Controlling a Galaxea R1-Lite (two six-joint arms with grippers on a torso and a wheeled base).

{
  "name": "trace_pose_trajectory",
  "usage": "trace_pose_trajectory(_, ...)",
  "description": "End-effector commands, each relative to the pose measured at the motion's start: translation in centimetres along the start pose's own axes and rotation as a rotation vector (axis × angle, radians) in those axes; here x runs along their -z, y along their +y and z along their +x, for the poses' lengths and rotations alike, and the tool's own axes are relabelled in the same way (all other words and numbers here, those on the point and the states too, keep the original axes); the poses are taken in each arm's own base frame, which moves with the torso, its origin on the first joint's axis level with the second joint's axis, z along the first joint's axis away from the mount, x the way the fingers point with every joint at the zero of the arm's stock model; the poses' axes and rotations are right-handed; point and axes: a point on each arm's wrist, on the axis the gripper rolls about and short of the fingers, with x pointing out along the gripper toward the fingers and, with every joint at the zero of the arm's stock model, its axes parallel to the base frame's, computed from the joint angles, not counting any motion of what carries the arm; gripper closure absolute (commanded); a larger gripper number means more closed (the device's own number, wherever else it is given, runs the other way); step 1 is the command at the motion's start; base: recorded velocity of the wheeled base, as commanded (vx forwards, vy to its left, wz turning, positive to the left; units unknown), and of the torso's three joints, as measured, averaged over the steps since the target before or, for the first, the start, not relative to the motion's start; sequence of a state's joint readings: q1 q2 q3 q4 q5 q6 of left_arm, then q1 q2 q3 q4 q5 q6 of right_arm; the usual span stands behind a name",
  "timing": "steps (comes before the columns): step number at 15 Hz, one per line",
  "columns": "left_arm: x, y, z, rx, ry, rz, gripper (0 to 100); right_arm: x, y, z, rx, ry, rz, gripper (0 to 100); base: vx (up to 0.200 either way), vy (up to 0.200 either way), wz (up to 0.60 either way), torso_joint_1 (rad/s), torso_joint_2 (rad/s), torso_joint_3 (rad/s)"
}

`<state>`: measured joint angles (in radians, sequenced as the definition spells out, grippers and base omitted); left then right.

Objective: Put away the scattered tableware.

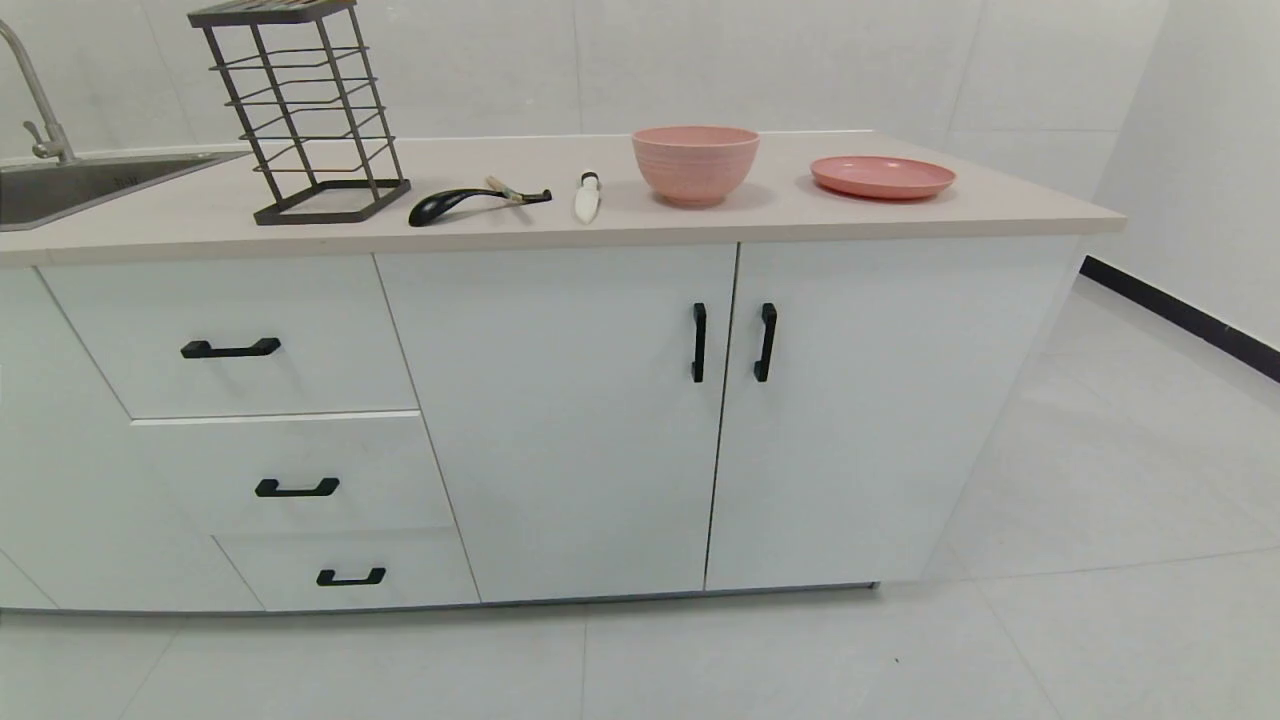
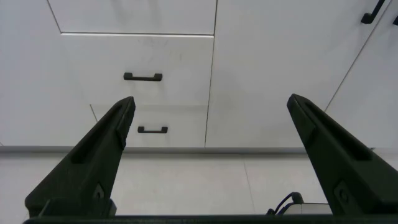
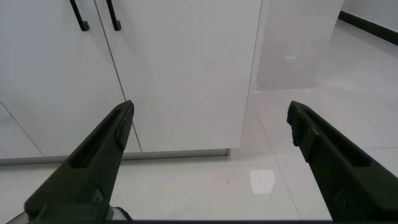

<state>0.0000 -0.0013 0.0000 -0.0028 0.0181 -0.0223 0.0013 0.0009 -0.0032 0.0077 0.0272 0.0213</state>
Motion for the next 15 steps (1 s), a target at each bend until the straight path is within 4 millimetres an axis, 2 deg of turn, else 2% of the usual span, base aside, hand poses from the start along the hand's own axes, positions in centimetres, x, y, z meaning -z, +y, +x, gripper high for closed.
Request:
trace_pose_trajectory(1,0.0,0.0,0.0,0.000,0.001,-0.001,0,0.0,0.0,0.0,-0.001,0.001,0.000,0,0.000,0.000,0.00,0.000,0.00,0.000)
trace_pose_trajectory(12,0.0,0.0,0.0,0.000,-0.002,0.005,0,0.0,0.0,0.0,0.015,-0.003,0.005,0,0.000,0.000,0.00,0.000,0.00,0.000)
trace_pose_trajectory(13,0.0,0.0,0.0,0.000,-0.002,0.005,0,-0.4,0.0,0.0,0.015,-0.033,0.003,0,0.000,0.000,0.00,0.000,0.00,0.000)
trace_pose_trajectory(15,0.0,0.0,0.0,0.001,-0.002,0.005,0,-3.2,0.1,-0.8,0.013,-0.183,-0.027,0,0.000,0.000,0.00,0.000,0.00,0.000)
